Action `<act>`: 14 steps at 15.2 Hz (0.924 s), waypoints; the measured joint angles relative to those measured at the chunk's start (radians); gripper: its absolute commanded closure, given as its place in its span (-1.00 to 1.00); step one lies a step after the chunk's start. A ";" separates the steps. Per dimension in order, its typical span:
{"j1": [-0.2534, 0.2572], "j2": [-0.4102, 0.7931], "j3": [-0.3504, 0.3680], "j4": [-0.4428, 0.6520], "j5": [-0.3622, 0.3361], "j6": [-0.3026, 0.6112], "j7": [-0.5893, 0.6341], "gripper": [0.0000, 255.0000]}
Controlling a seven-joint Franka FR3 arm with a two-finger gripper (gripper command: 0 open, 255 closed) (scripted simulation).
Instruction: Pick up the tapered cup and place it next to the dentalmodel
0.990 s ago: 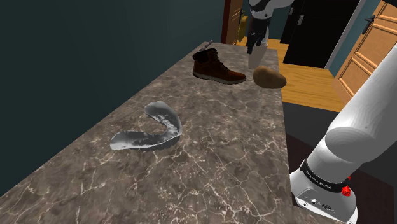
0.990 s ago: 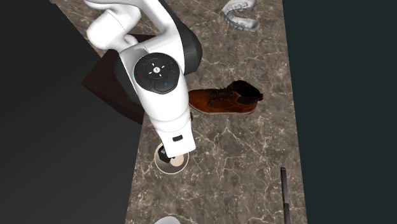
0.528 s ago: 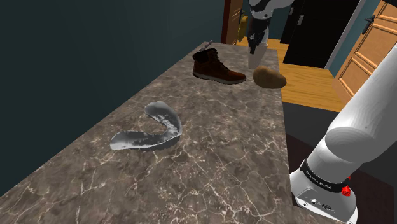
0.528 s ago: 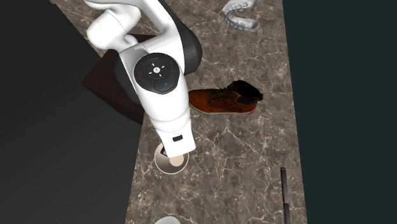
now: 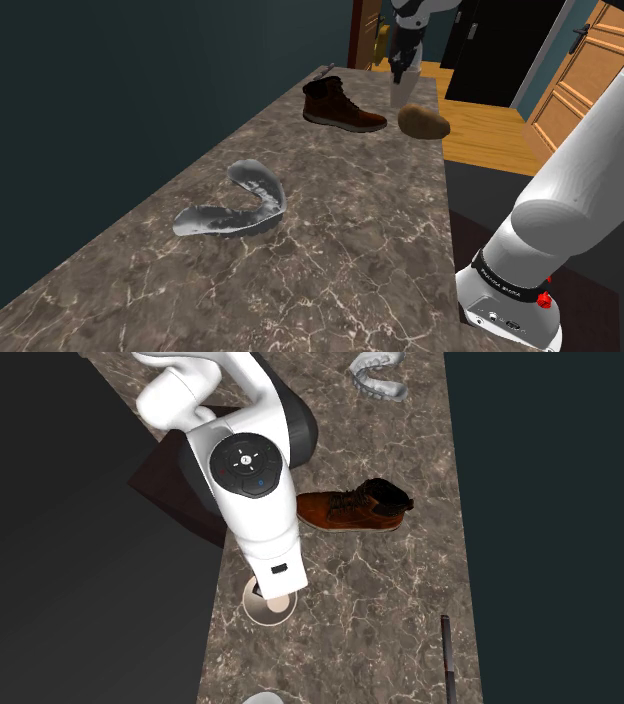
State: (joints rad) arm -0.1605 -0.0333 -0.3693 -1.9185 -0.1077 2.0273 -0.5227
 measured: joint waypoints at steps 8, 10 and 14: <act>0.001 -0.005 0.001 0.097 0.003 -0.101 -0.009 1.00; 0.001 -0.003 0.001 0.124 0.004 -0.127 -0.012 1.00; 0.003 -0.005 0.004 0.176 0.004 -0.181 -0.013 1.00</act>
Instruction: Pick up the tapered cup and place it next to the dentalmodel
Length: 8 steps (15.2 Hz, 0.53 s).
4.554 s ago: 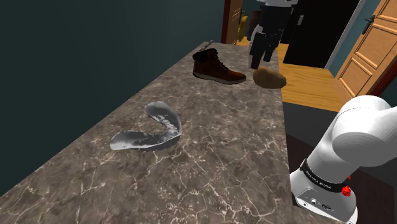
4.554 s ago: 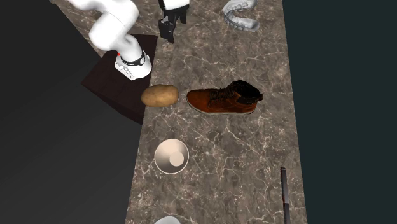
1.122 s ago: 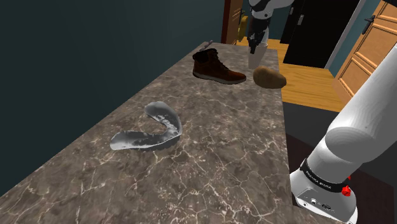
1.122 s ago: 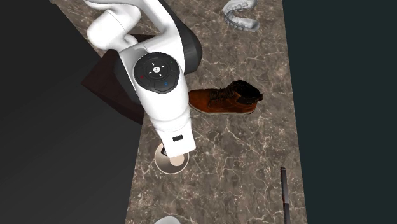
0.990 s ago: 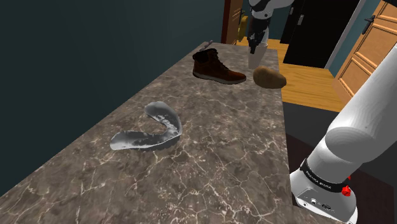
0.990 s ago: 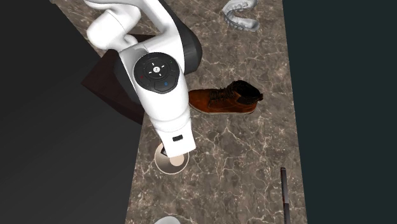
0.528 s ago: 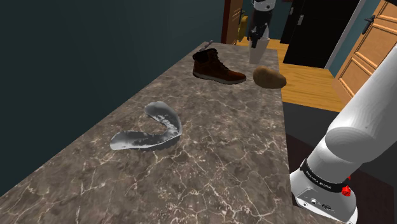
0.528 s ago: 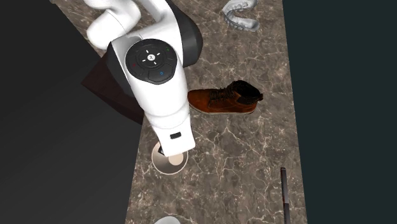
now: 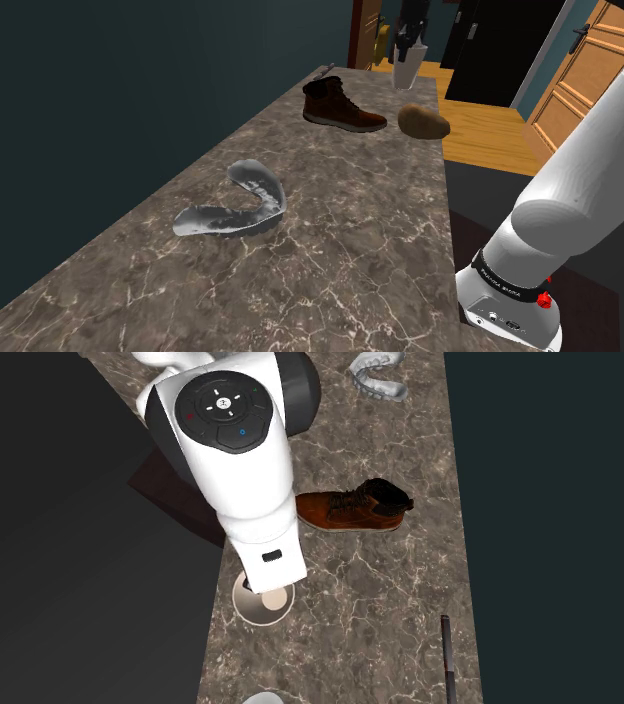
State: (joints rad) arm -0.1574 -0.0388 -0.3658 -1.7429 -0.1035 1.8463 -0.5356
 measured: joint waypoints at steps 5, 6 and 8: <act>-0.001 0.016 -0.002 0.085 0.008 -0.069 -0.011 1.00; -0.002 0.019 -0.002 0.101 0.009 -0.083 -0.013 1.00; -0.002 0.025 -0.003 0.135 0.012 -0.111 -0.018 1.00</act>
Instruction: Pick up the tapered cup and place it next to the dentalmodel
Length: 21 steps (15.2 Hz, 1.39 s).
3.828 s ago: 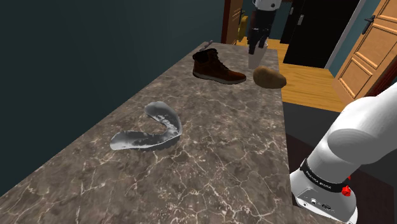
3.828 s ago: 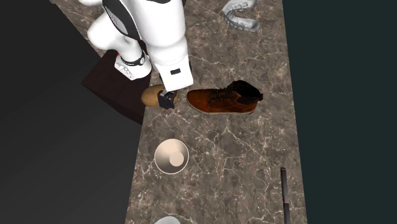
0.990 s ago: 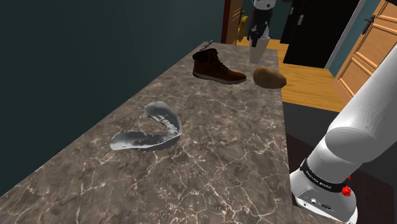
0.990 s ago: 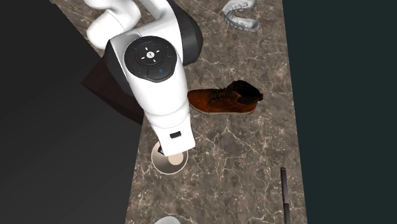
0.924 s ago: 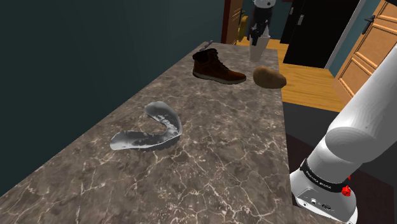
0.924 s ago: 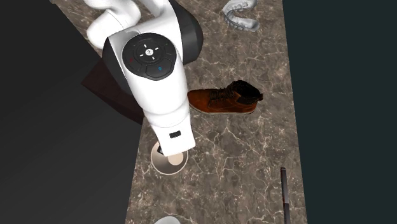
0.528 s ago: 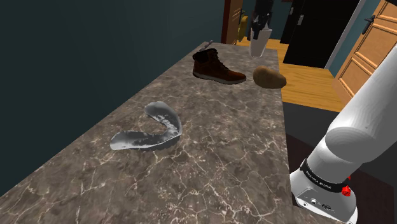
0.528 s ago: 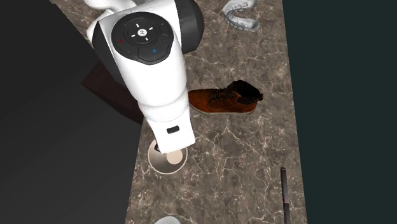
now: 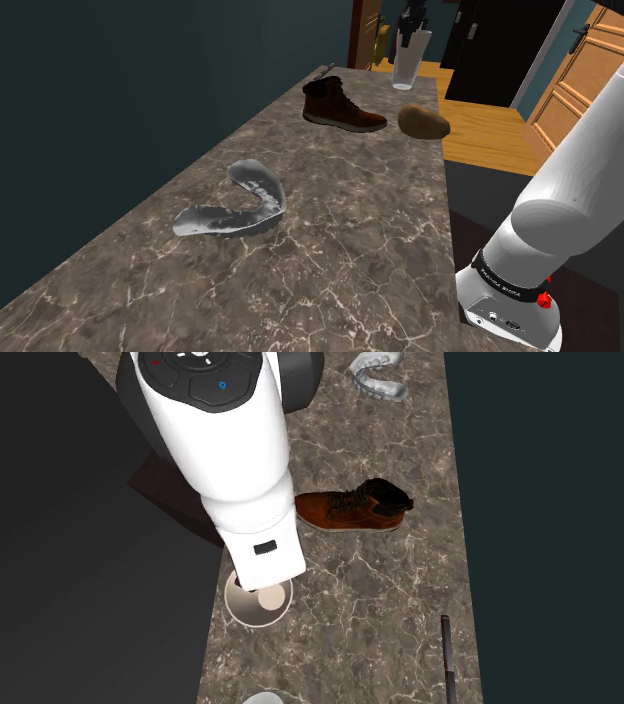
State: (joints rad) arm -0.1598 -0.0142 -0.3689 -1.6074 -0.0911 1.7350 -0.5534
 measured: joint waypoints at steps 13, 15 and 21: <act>-0.010 0.071 -0.009 0.262 0.029 -0.195 -0.031 1.00; -0.014 0.089 -0.011 0.313 0.037 -0.228 -0.037 1.00; 0.044 -0.036 0.039 0.202 -0.020 -0.244 0.056 1.00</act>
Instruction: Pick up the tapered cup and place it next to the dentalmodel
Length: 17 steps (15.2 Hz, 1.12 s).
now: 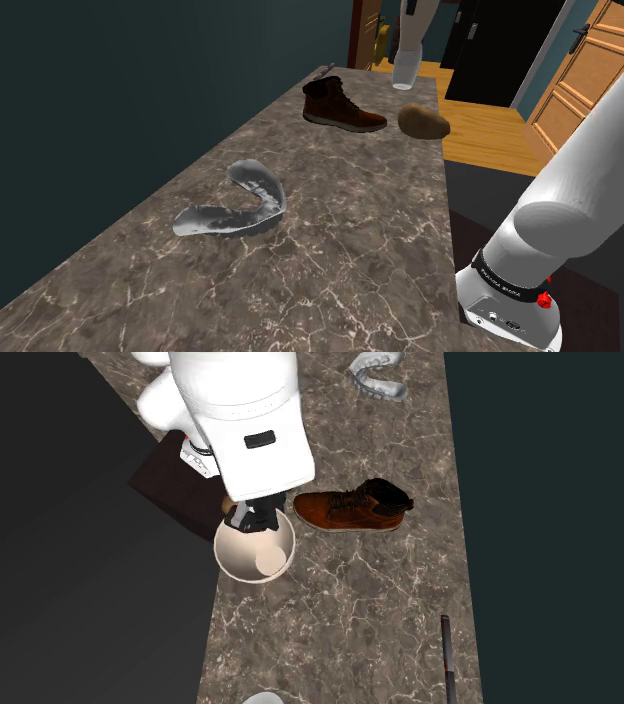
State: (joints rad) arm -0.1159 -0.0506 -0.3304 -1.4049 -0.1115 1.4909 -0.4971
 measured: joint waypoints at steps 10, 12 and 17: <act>0.091 -0.268 0.169 -0.284 -0.066 -0.010 0.257 1.00; 0.104 -0.303 0.202 -0.314 -0.065 -0.023 0.301 1.00; 0.135 -0.379 0.289 -0.371 -0.050 -0.060 0.414 1.00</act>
State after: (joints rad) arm 0.0189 -0.4300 -0.0418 -1.7761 -0.1611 1.4309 -0.0834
